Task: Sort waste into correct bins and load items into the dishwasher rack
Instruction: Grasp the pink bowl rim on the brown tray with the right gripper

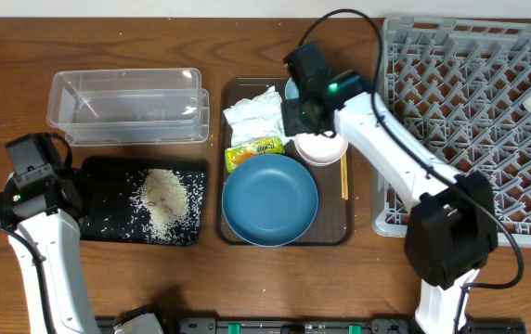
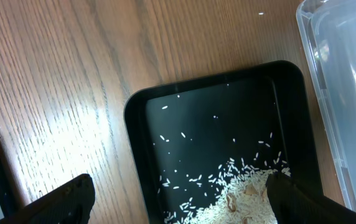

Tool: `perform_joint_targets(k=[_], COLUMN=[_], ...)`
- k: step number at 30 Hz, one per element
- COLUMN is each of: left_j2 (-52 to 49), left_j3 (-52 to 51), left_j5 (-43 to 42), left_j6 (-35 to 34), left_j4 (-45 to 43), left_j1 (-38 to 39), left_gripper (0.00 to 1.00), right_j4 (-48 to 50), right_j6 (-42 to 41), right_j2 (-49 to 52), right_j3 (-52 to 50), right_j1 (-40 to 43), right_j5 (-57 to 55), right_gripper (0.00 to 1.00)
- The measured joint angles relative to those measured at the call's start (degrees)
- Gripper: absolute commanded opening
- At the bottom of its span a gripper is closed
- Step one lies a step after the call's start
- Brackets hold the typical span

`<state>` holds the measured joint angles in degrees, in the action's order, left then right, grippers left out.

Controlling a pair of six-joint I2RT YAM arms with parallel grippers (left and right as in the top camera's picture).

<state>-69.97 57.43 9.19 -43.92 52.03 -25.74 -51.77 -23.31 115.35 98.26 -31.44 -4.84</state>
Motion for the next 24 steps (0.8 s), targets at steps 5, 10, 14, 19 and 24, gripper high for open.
perform_joint_targets(k=[5,10,14,19,24], left_j2=[0.0,0.0,0.0,0.0,0.0], left_j3=[0.0,0.0,0.0,0.0,0.0], left_j5=[0.0,0.0,0.0,0.0,0.0], left_j6=[0.0,0.0,0.0,0.0,0.0], left_j4=[0.0,0.0,0.0,0.0,0.0], left_j1=[0.0,0.0,0.0,0.0,0.0], left_gripper=[0.91,0.91,0.91,0.91,0.91], right_j4=[0.1,6.6,11.3,13.7,14.9], right_j6=[-5.0,-9.2,-10.9,-11.7,-12.3], right_j2=[0.0,0.0,0.0,0.2,2.1], right_j3=[-2.8,-8.9,-12.1,-13.6,-13.6], right_j1=[-2.2,-2.6,-2.6,-2.6,-2.6], right_j5=[-3.2,-5.3,-5.7,-5.7,-5.7], right_gripper=[0.59,0.52,0.50,0.50,0.45])
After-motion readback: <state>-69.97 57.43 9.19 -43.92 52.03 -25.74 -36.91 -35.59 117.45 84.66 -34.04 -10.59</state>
